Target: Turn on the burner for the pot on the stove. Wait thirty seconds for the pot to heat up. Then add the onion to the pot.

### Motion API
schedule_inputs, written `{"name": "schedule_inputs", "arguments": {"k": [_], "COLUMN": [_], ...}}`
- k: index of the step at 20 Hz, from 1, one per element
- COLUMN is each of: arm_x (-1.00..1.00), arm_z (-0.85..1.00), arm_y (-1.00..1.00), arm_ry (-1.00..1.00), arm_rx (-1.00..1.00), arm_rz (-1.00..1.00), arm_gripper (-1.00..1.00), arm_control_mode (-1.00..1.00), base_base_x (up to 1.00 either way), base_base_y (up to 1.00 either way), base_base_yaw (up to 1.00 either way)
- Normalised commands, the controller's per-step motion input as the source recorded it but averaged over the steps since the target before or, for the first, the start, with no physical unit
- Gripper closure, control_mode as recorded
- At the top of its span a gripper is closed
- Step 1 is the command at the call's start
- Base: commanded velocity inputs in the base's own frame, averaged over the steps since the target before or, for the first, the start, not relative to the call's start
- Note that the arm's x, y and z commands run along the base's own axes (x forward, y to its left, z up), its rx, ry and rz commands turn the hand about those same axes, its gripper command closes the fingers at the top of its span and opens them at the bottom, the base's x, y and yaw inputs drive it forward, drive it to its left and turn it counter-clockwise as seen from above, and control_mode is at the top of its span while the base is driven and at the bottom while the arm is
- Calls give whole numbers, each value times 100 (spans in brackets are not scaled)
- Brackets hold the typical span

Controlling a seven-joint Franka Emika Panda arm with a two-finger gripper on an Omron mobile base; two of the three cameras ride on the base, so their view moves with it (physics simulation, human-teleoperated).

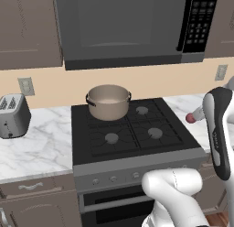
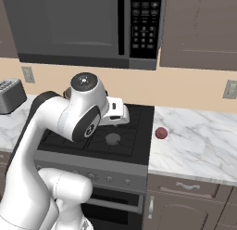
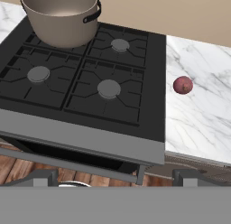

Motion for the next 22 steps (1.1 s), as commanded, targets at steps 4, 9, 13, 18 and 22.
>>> {"name": "schedule_inputs", "arguments": {"k": [4, 9, 13, 18, 22], "arm_x": [0, 0, 0, 0, 0], "arm_z": [0, 0, 0, 0, 0], "arm_y": [0, 0, 0, 0, 0], "arm_ry": [0, 0, 0, 0, 0], "arm_rx": [0, 0, 0, 0, 0], "arm_rz": [0, 0, 0, 0, 0], "arm_gripper": [-100, -100, -100, -100, -100], "arm_control_mode": [-100, -100, -100, -100, -100], "base_base_x": [0, 0, 0, 0, 0], "base_base_y": [0, 0, 0, 0, 0], "base_base_yaw": [0, 0, 0, 0, 0]}}
